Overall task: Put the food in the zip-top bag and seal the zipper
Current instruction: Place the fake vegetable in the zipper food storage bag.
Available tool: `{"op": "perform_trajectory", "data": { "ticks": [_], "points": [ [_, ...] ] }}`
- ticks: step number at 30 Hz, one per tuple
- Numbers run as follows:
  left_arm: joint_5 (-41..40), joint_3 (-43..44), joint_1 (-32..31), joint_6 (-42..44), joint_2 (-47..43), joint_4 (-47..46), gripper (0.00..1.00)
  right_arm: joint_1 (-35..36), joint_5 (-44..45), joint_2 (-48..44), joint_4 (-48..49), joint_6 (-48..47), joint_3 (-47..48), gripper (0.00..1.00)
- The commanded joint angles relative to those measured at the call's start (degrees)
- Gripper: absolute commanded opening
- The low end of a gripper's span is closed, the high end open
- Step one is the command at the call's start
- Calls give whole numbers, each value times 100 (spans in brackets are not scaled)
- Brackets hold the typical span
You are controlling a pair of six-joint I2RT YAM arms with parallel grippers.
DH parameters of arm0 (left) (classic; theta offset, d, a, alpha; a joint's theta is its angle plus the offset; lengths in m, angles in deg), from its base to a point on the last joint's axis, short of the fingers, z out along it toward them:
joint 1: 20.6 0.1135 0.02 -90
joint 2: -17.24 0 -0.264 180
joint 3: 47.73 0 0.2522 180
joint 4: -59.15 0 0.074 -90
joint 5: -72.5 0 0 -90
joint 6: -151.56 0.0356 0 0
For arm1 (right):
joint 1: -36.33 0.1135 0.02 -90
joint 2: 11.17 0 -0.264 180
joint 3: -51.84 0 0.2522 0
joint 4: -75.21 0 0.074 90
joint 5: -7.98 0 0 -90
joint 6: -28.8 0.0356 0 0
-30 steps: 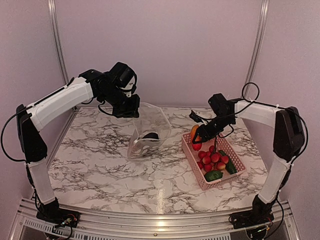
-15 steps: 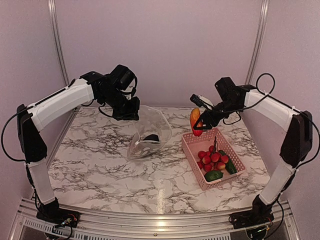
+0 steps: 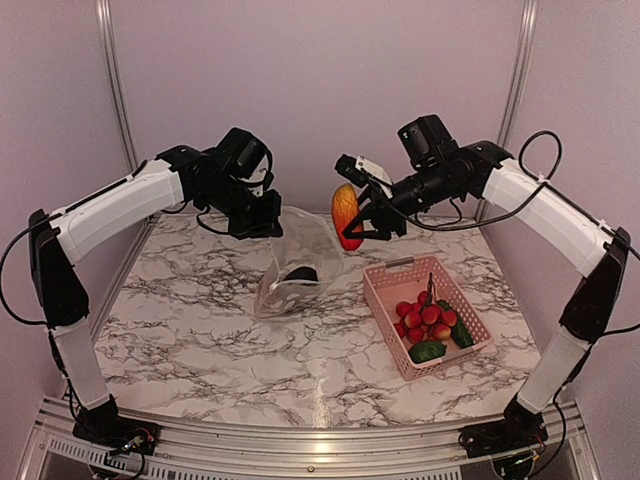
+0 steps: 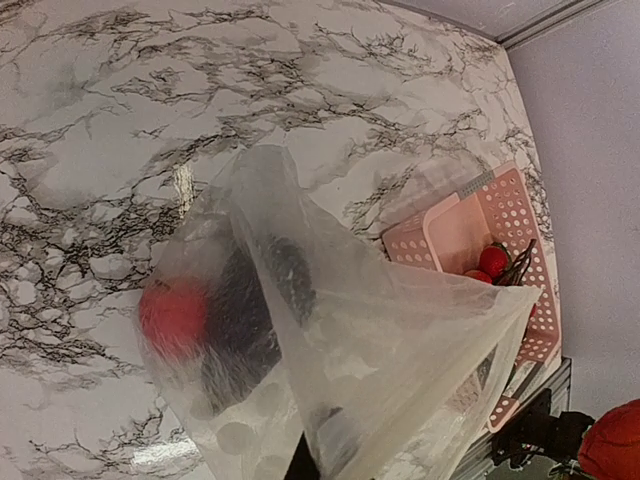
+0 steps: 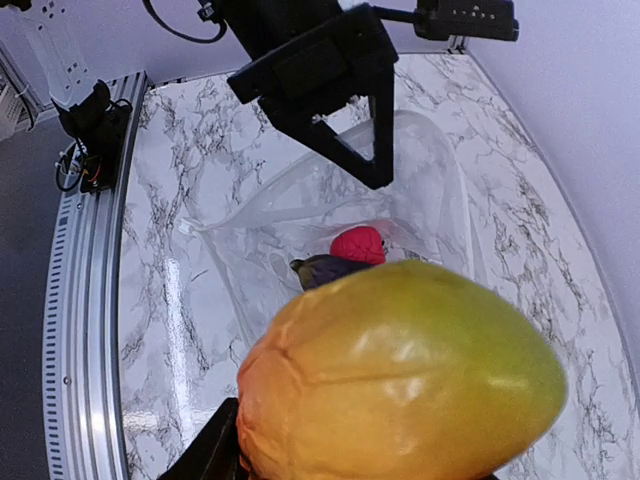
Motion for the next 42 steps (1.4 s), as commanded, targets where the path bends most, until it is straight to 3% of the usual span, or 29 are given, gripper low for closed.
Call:
{"op": "perform_trajectory", "data": {
  "ticks": [1, 14, 22, 30, 33, 35, 39, 42],
  "points": [
    [175, -135, -7, -53, -219, -233, 0, 337, 183, 283, 126, -136, 434, 33],
    [481, 12, 0, -90, -216, -355, 0, 520, 169, 1301, 446, 280, 1015, 35],
    [560, 62, 2, -83, -167, -358, 0, 563, 313, 1470, 492, 348, 776, 39],
    [603, 88, 10, -41, -124, -382, 0, 602, 438, 1465, 285, 230, 683, 67],
    [628, 89, 26, -11, -125, -388, 0, 600, 541, 1357, 77, 4, 747, 73],
    [654, 74, 28, 4, -138, -386, 0, 598, 552, 1199, -137, -325, 715, 73],
    [698, 22, 37, 80, -166, -386, 0, 608, 170, 829, -774, -1449, 527, 58],
    [777, 1, 43, 147, -180, -386, 0, 634, 240, 682, -834, -1862, 253, 55]
  ]
}}
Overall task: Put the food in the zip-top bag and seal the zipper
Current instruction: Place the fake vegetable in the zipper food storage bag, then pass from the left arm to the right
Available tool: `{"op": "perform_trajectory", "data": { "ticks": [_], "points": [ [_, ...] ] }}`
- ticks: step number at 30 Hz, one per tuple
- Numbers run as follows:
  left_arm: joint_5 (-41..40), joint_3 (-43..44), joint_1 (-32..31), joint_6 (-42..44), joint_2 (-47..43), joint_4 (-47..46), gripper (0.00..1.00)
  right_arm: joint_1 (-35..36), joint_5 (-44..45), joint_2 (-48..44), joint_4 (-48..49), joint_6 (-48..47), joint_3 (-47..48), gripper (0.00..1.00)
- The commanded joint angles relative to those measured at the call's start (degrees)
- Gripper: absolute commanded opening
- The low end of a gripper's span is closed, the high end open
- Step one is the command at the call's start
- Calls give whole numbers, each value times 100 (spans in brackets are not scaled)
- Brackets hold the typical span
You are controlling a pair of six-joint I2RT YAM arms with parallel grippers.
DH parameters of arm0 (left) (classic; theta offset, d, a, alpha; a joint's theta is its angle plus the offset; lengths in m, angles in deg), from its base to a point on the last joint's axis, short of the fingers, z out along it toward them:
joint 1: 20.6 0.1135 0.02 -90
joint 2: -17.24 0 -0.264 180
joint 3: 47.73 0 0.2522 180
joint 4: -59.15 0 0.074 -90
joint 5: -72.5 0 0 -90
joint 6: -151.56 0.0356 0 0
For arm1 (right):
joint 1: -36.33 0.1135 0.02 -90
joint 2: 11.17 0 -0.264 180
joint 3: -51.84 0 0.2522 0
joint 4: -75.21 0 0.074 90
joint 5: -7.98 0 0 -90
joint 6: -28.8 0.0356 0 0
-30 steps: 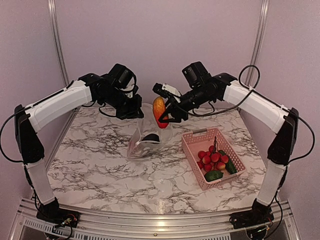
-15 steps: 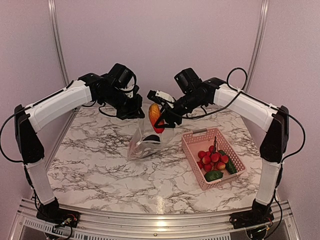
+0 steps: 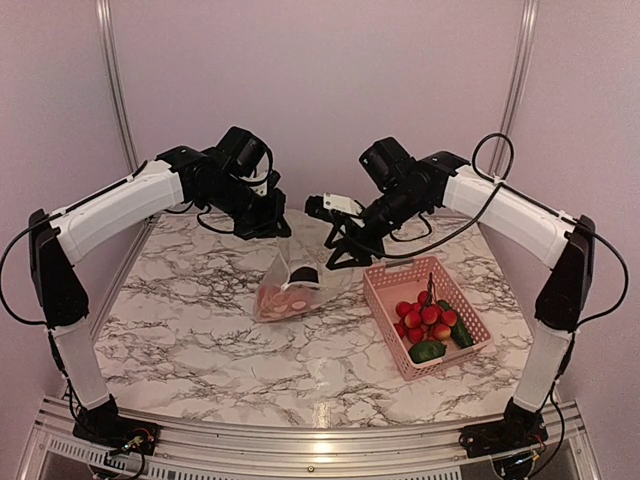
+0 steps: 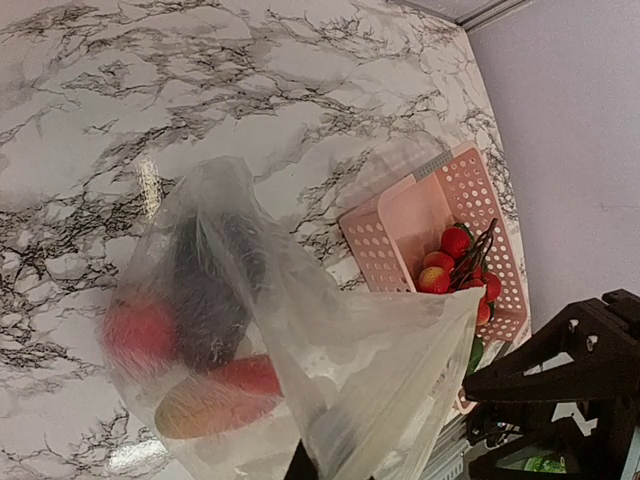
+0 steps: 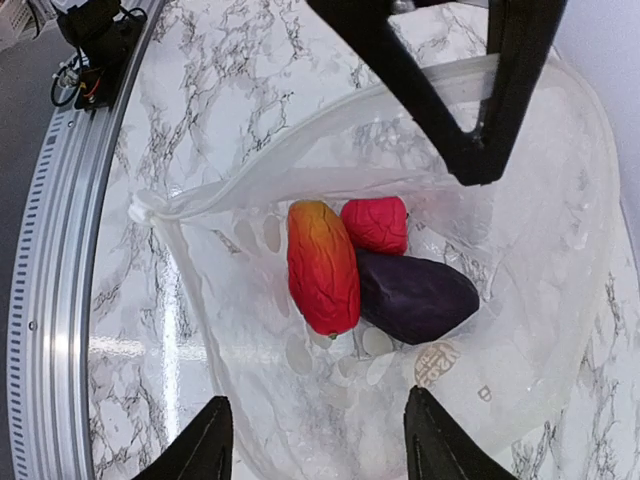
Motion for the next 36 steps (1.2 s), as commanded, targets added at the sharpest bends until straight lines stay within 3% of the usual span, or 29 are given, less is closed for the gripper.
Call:
{"op": "perform_trajectory", "data": {
  "ticks": [1, 6, 10, 12, 15, 16, 18, 20, 23, 27, 33, 35, 36],
  "points": [
    [202, 66, 40, 202, -161, -106, 0, 133, -30, -432, -434, -989, -261, 55],
    [428, 88, 41, 268, -171, -111, 0, 555, 717, -505, -302, -1766, -841, 64],
    [519, 93, 41, 321, -182, -105, 0, 670, 1132, -543, 247, -1807, -1325, 65],
    [579, 77, 41, 345, -187, -100, 0, 683, 1317, -460, 390, -1656, -1340, 59],
    [601, 46, 41, 362, -191, -59, 0, 686, 1460, -427, 550, -1374, -1198, 28],
    [607, 35, 38, 363, -191, -40, 5, 706, 1461, -467, 597, -1324, -1115, 19],
    [579, 25, 35, 370, -191, 41, 27, 770, 1501, -568, 700, -1252, -1010, 8],
    [609, -28, 33, 388, -234, 79, 38, 885, 1574, -666, 712, -1271, -902, 0],
    [685, -126, 16, 397, -309, 215, 43, 1069, 1662, -710, 703, -1247, -806, 0],
    [620, -109, -28, 475, -392, 642, 41, 1084, 1611, -695, 693, -1117, -730, 0],
    [-18, -179, -32, 683, -626, 815, 16, 1094, 1538, -720, 592, -1209, -659, 0],
    [-47, -56, -29, 765, -481, 816, 15, 1097, 1538, -708, 589, -1232, -656, 0],
    [60, 42, -29, 774, -372, 814, 19, 1095, 1536, -690, 574, -1237, -656, 0]
  ]
}}
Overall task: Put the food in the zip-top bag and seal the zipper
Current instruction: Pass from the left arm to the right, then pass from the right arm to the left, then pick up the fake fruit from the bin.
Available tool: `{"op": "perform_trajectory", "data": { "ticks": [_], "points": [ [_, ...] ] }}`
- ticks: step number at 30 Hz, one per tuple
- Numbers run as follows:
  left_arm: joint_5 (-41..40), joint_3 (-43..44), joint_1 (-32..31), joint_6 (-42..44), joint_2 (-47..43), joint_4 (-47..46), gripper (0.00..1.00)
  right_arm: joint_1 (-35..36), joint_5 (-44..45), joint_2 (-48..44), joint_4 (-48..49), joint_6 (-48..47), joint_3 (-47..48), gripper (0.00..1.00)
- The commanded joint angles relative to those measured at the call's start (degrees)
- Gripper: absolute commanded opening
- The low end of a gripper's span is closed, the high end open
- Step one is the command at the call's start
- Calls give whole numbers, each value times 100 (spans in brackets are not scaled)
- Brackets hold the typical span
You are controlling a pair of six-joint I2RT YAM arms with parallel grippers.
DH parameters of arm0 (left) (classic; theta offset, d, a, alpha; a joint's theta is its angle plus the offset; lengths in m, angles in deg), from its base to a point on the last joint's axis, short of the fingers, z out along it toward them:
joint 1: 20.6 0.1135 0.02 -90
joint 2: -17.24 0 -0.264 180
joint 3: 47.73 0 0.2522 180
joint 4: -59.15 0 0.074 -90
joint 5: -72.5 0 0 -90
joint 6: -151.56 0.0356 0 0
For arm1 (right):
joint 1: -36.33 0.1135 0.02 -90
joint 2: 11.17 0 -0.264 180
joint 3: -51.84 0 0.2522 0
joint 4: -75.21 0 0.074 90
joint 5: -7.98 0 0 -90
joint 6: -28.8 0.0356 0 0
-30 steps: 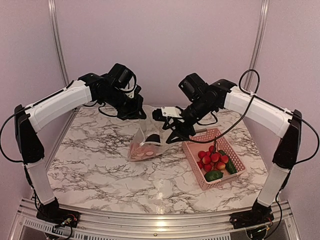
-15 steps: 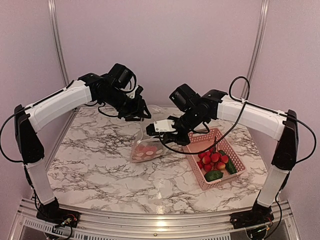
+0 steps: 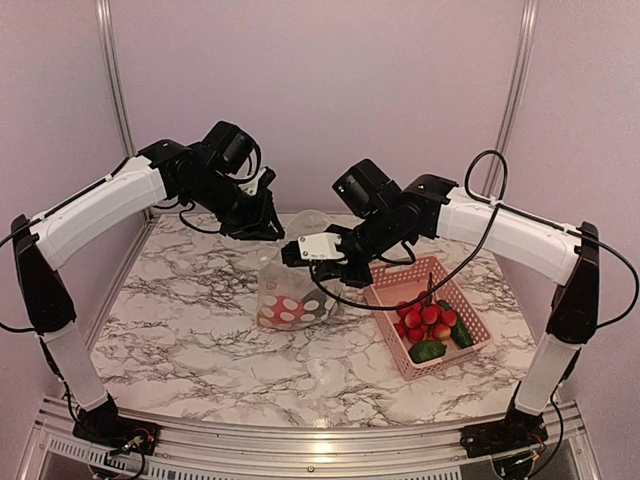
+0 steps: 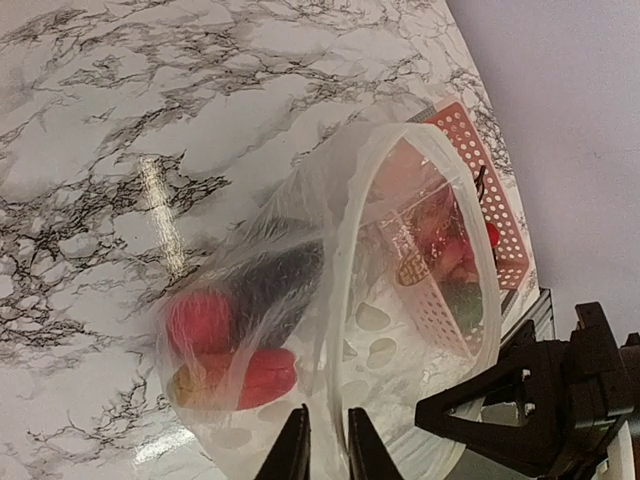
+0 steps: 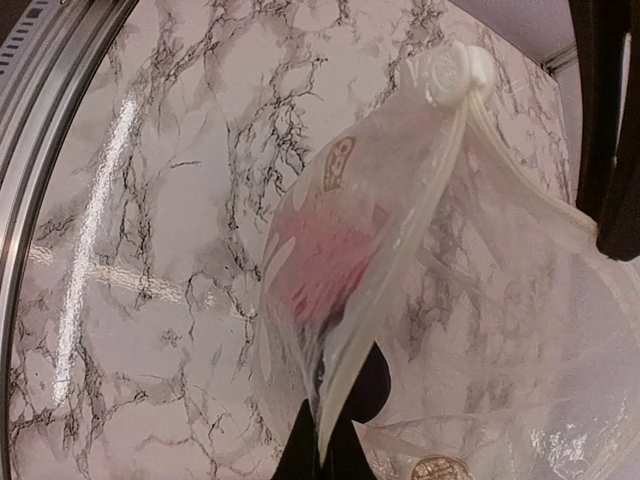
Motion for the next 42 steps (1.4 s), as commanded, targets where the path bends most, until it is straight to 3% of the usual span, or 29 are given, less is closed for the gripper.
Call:
{"op": "perform_trajectory", "data": {
  "ticks": [1, 3, 6, 10, 13, 18, 21, 23, 26, 29, 31, 37, 42],
  "points": [
    [-72, 279, -1, 211, 202, 268, 26, 27, -39, -118, -64, -19, 292, 0],
    [196, 550, -8, 148, 434, 269, 38, 30, -40, -89, -78, -21, 305, 0],
    [135, 720, -14, 71, 652, 295, 40, 28, -49, -84, -74, -22, 329, 0],
    [-7, 812, -1, 128, 815, 477, 23, 30, 14, -109, -61, -42, 310, 0],
    [-246, 923, 6, 230, 788, 570, 1, 28, 67, -153, -82, -98, 234, 0],
    [-1164, 1062, 91, 330, 431, 610, 0, 30, 124, -180, -227, -99, 224, 0],
    [-1026, 939, 87, 276, 423, 404, 0, 26, 24, -33, -342, 32, 479, 1],
    [-818, 896, 87, 189, 509, 375, 0, 19, 20, 106, -402, 184, 664, 5],
    [-754, 794, 87, 142, 568, 364, 0, -52, -43, 239, -579, 426, 924, 20],
    [-820, 758, 92, 181, 577, 354, 0, -249, -346, 99, -676, 606, 1115, 41],
    [-826, 778, 96, 182, 577, 347, 0, -391, -469, -118, -746, 633, 1189, 48],
    [-787, 791, 96, 88, 579, 299, 0, -1055, -569, -647, -964, 788, 979, 49],
    [-792, 685, 96, 42, 526, 205, 0, -2423, -1158, -853, -975, 1286, 282, 46]
  ]
}}
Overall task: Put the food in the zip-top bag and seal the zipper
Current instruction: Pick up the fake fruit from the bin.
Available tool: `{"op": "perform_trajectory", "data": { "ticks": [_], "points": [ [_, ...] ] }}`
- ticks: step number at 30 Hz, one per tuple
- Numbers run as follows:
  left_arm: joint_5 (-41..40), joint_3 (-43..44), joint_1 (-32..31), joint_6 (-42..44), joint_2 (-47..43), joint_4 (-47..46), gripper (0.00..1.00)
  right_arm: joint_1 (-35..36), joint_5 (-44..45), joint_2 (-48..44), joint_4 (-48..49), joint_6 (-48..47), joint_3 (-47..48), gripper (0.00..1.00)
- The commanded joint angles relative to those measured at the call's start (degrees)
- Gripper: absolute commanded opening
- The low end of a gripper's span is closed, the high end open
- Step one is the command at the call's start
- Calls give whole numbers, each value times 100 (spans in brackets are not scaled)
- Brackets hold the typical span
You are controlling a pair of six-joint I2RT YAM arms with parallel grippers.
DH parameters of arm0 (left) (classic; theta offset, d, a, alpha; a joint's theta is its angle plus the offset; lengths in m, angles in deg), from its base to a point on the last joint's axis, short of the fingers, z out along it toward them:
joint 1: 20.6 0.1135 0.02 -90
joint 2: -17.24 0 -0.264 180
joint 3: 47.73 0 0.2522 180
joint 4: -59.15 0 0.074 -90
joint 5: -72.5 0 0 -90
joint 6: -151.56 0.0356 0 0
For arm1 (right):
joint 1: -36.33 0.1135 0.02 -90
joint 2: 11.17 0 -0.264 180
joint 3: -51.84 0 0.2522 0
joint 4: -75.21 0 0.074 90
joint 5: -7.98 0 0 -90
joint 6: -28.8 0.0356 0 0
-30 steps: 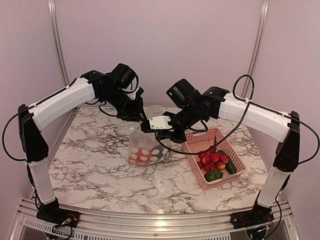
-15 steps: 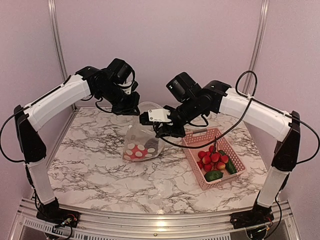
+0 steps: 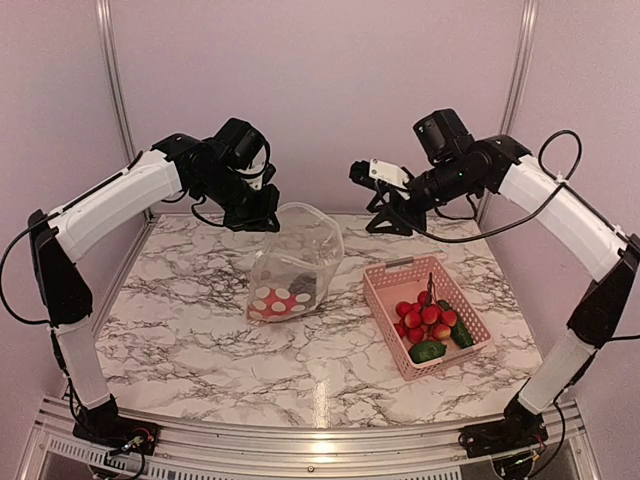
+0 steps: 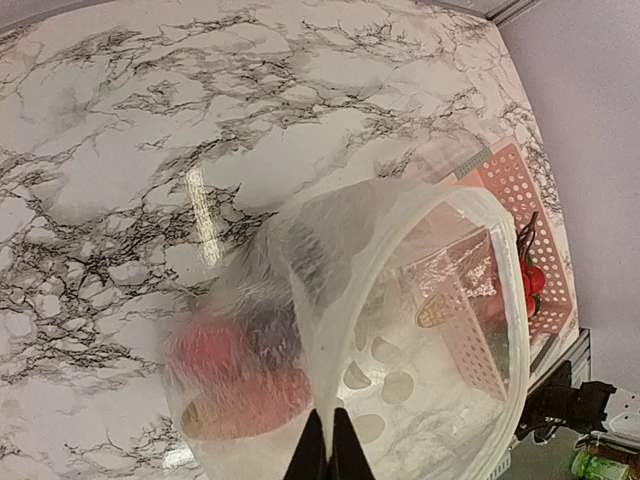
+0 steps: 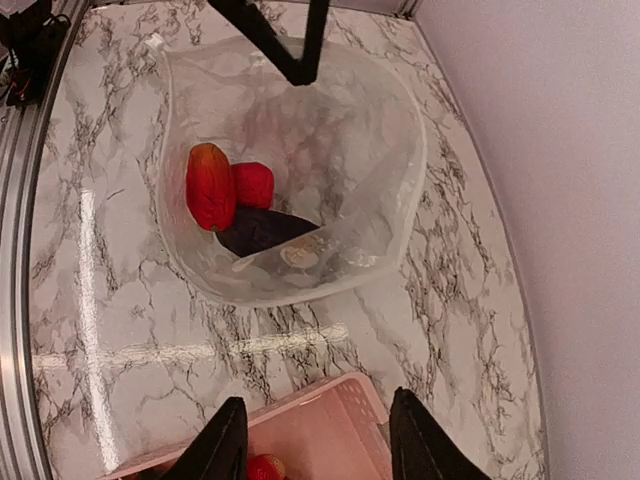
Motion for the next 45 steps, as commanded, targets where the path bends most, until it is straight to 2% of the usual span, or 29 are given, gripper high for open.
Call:
{"op": "perform_trajectory", "data": {
  "ticks": [1, 7, 15, 24, 33, 39, 45],
  "points": [
    [-8, -127, 33, -55, -69, -165, 0, -1140, -610, -118, -229, 564, -540, 45],
    [1, -129, 33, -30, -80, -199, 0, -2515, -1105, -38, -285, 632, -1409, 44],
    [109, -126, 33, -73, -7, -210, 0, -3387, -1507, 310, -370, 678, -2139, 47],
    [127, -142, 33, -115, -28, -210, 0, -3486, -1979, 921, -469, 615, -2153, 48],
    [110, -416, 33, -188, -145, -334, 0, -3480, -2029, 1332, -376, 737, -2014, 45],
    [143, -446, 33, -191, -131, -373, 0, -3437, -2086, 1469, -396, 690, -1951, 39],
    [191, -446, 33, -223, -104, -428, 0, -3296, -2181, 1456, -431, 629, -1882, 29]
  ]
}}
